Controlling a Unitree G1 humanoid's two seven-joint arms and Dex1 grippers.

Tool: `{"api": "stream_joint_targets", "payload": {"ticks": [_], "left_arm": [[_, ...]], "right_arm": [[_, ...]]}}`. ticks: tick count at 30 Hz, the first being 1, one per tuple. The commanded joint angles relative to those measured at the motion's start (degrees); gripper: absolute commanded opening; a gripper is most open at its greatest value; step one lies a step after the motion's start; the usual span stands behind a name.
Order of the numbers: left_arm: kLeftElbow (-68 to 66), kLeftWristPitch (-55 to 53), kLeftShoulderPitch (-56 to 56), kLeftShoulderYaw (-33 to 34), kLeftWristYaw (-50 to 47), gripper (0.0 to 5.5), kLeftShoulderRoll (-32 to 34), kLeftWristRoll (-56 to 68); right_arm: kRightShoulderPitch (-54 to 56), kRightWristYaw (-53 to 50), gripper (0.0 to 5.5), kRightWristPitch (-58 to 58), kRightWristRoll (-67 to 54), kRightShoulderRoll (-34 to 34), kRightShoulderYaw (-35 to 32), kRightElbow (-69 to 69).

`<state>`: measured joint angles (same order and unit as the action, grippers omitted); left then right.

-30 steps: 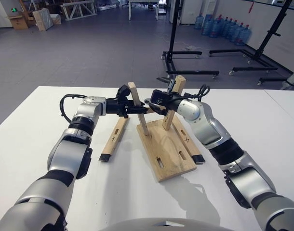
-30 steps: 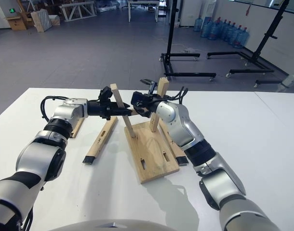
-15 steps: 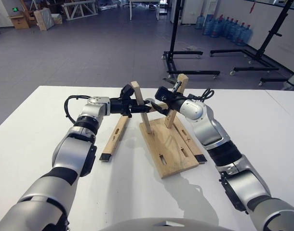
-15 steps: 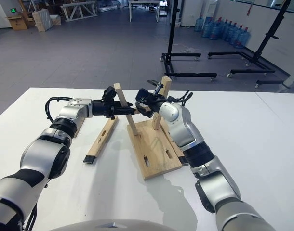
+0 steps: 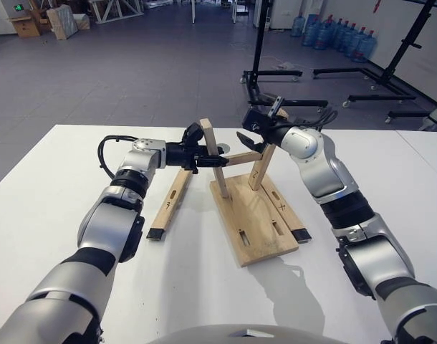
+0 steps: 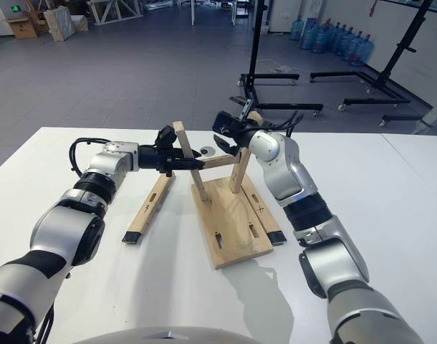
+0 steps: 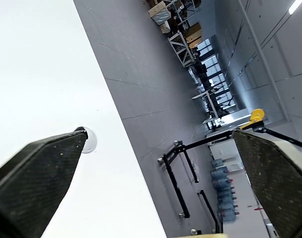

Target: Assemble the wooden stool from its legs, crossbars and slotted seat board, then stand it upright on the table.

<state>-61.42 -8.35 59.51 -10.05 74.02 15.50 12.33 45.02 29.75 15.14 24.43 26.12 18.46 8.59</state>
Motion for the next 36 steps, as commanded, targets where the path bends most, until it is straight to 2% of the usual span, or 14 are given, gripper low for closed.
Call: {"api": "stream_joint_targets", "payload": {"ticks": [1,10,18,23,28,33,36], "left_arm": [[-0.9,-2.5,-3.6,-4.7,1.5,2.02,1.1,-6.9],[-2.7,-0.6,-2.6,-10.4,-1.1,2.02,-2.9,-11.2],[-7.4,-3.7,-1.8,-3.3,-7.1,2.02,-4.8,-5.1],[-8.0,-1.6,-2.8,-2.9,-7.3,2.02,-5.1,-5.7],[-7.3,0.2,-3.4,-3.0,-5.7,2.02,-4.6,-5.9],[-6.6,-0.8,-3.9,-2.6,-4.1,2.02,-3.2,-5.2],[-6.2,-1.5,-4.3,-3.3,-3.2,2.02,-2.5,-5.9]], "right_arm": [[-2.3,0.5,5.40,-3.0,2.6,1.3,2.7,0.0],[-17.4,0.1,5.40,-3.5,4.9,-2.3,9.9,-0.2],[-18.8,0.7,5.40,-2.1,4.5,-4.8,9.9,-0.6],[-19.3,0.6,5.40,-2.0,4.6,-4.8,10.1,-0.7],[-14.8,-0.6,5.40,-1.3,3.7,-5.0,6.7,-0.2],[-4.2,-2.9,5.40,-1.2,1.6,-3.5,-0.8,2.1],[-0.2,-3.2,5.40,-1.6,1.4,-2.2,-2.8,3.3]]}}
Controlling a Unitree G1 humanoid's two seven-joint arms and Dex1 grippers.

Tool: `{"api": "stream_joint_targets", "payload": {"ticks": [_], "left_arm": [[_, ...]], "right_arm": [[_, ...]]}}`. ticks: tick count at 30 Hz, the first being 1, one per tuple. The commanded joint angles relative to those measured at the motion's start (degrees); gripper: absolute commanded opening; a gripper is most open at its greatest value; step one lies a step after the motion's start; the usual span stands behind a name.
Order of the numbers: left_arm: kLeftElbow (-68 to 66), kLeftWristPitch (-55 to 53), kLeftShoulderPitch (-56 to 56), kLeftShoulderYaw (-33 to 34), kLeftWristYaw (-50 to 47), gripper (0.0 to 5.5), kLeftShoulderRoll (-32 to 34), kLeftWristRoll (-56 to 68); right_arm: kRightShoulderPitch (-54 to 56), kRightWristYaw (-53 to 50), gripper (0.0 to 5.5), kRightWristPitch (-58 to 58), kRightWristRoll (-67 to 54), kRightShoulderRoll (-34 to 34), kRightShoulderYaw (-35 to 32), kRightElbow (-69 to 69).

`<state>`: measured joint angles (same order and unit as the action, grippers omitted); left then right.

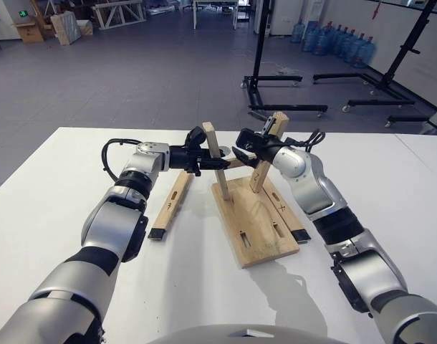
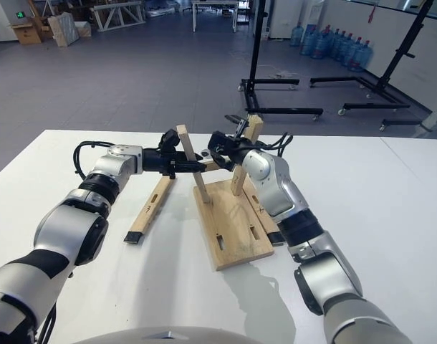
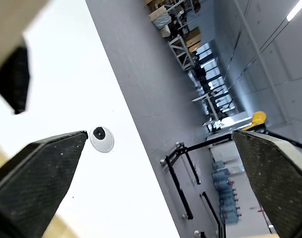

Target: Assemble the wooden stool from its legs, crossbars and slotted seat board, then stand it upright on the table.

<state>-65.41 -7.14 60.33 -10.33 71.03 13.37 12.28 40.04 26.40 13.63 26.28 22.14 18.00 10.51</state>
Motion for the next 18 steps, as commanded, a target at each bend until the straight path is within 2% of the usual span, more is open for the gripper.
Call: {"api": "stream_joint_targets", "payload": {"ticks": [1,12,18], "left_arm": [[-2.2,-3.1,-5.3,-3.4,0.3,2.02,-0.1,-6.1],[-1.4,-4.7,-6.5,-4.0,2.4,2.02,1.7,-6.4],[-3.1,-4.0,-6.2,-4.2,-1.0,2.02,-1.2,-7.0]], "right_arm": [[5.5,0.1,5.40,-0.4,-0.4,2.3,-2.5,1.8],[2.9,2.4,5.40,-1.5,-1.1,4.6,-1.7,0.5],[-8.9,4.1,5.40,-0.8,-0.3,1.0,5.1,-1.8]]}}
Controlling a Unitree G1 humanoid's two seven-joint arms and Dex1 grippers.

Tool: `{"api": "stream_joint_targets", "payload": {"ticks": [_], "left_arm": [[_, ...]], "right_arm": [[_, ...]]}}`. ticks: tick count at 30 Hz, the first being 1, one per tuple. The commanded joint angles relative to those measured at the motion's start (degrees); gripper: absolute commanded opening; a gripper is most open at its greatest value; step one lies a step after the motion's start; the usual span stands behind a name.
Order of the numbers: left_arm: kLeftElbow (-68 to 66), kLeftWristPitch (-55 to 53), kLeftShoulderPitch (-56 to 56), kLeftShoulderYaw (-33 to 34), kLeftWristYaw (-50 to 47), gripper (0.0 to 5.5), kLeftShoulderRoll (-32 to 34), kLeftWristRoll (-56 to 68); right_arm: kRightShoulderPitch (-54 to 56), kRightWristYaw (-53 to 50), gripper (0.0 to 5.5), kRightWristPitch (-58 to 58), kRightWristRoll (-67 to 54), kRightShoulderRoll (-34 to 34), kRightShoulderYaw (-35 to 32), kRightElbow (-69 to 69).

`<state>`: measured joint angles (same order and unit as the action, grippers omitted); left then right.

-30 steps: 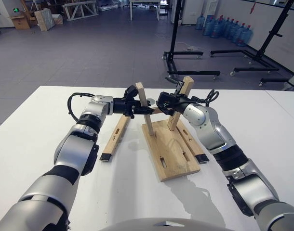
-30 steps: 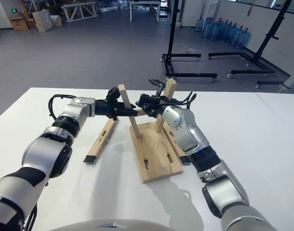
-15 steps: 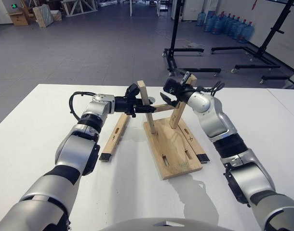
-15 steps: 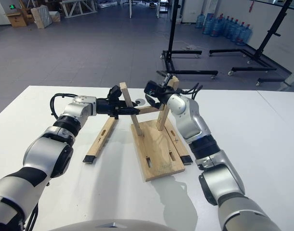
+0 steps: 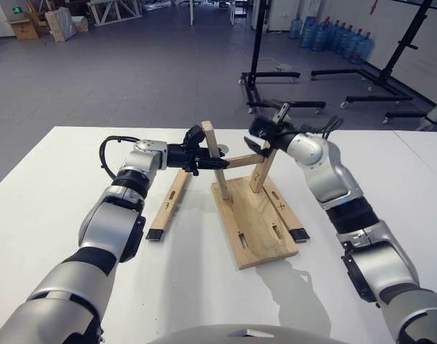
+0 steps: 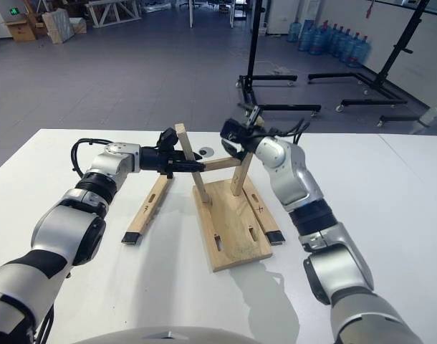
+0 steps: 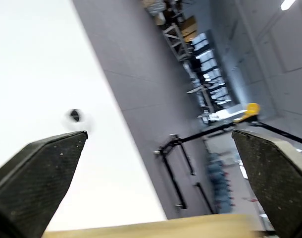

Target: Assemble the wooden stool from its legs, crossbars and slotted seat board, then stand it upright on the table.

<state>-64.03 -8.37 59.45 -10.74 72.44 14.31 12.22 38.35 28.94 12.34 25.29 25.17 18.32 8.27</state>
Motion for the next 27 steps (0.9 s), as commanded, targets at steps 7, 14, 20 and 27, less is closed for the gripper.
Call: {"api": "stream_joint_targets", "payload": {"ticks": [7,14,20,27], "left_arm": [[-4.6,-3.2,-5.1,-3.1,-2.6,2.38,-2.3,-6.1],[-3.4,-3.7,-5.2,-0.1,-3.5,3.29,-1.7,-7.1],[10.0,-6.5,-12.0,1.6,-2.0,4.16,5.4,-6.9],[56.7,-31.0,-35.7,16.8,-14.3,5.08,14.0,3.8]], "right_arm": [[-10.9,1.0,5.40,2.0,-0.4,-4.2,5.7,0.7],[-8.6,-0.4,5.40,1.7,0.2,-4.2,4.6,1.5],[-4.6,-1.5,5.40,2.3,0.2,-4.7,3.0,1.0],[5.2,-4.5,5.40,5.9,0.2,-4.9,-3.0,-3.8]]}}
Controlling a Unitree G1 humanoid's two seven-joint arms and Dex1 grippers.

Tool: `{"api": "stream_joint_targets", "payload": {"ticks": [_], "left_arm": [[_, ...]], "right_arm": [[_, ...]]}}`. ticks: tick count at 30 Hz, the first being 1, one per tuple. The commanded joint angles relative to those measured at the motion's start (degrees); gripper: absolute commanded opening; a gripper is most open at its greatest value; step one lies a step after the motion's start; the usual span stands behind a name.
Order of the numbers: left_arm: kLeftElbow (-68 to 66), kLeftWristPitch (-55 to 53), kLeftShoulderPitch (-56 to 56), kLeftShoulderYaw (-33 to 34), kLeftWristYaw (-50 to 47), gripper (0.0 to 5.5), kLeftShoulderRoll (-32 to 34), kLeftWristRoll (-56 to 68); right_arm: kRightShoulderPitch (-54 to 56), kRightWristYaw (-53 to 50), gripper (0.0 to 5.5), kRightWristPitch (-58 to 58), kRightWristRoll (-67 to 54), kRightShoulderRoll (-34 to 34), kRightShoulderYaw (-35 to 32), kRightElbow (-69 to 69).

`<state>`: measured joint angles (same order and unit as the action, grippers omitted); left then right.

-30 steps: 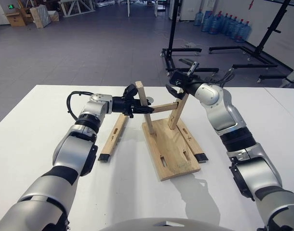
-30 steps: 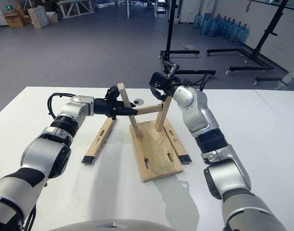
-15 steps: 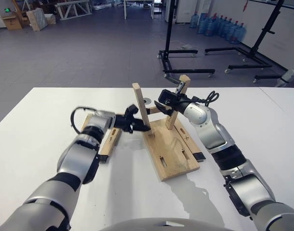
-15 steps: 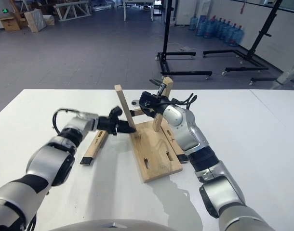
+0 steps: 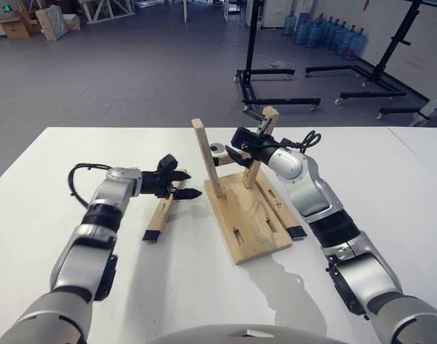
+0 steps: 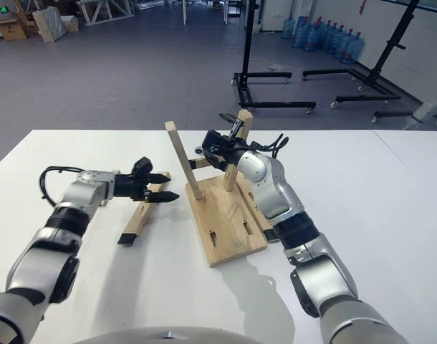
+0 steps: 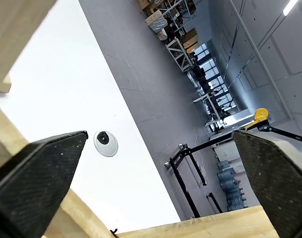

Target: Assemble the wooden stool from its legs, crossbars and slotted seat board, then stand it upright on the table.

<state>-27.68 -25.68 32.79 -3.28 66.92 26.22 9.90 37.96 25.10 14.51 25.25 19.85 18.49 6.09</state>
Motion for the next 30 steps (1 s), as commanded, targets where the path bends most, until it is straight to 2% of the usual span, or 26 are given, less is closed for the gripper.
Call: {"api": "stream_joint_targets", "payload": {"ticks": [1,6,9,11,13,16,18,21,25,29,30], "left_arm": [[24.2,-16.2,-10.7,12.1,-12.1,5.08,1.5,7.1],[37.3,-21.3,-20.4,27.5,-30.5,5.08,-3.6,9.8],[42.9,-24.3,-20.5,38.5,-44.6,5.08,-8.6,11.9],[44.0,-23.6,-19.8,41.1,-50.6,5.08,-10.6,12.2],[42.1,-20.6,-20.3,38.4,-52.6,5.08,-11.1,10.6],[34.3,-12.9,-21.0,27.7,-50.7,5.08,-9.8,4.8],[27.1,-6.2,-19.8,21.8,-48.3,5.08,-8.7,1.2],[9.3,6.1,-16.0,18.3,-45.8,5.08,-6.4,-2.6],[-10.1,16.7,-11.7,19.0,-45.2,5.08,-3.8,-3.3],[-15.3,21.9,-12.6,18.2,-44.1,5.08,-3.0,-3.4],[-16.2,22.8,-12.9,17.8,-43.6,4.91,-3.3,-3.4]], "right_arm": [[7.3,-0.8,5.40,4.4,0.1,0.6,-4.1,-2.1],[17.4,-0.6,5.40,7.7,-0.4,3.5,-9.6,-5.0],[22.8,-1.0,5.40,14.3,-6.8,3.4,-18.3,-5.4],[24.6,-1.7,5.40,19.3,-12.3,4.6,-26.2,-3.1],[23.2,-2.5,5.40,22.0,-15.8,7.0,-32.0,0.7],[18.4,-4.1,5.40,26.0,-22.5,6.7,-40.5,5.2],[14.3,-5.1,5.40,26.6,-25.5,4.7,-42.7,6.6],[8.3,-6.6,5.40,26.6,-28.0,1.4,-41.7,7.0],[3.6,-7.2,5.40,26.8,-29.6,-1.9,-38.2,5.4],[2.5,-7.8,5.40,26.8,-31.1,-2.5,-36.6,4.8],[2.4,-8.1,5.40,26.9,-31.4,-2.5,-36.4,4.7]]}}
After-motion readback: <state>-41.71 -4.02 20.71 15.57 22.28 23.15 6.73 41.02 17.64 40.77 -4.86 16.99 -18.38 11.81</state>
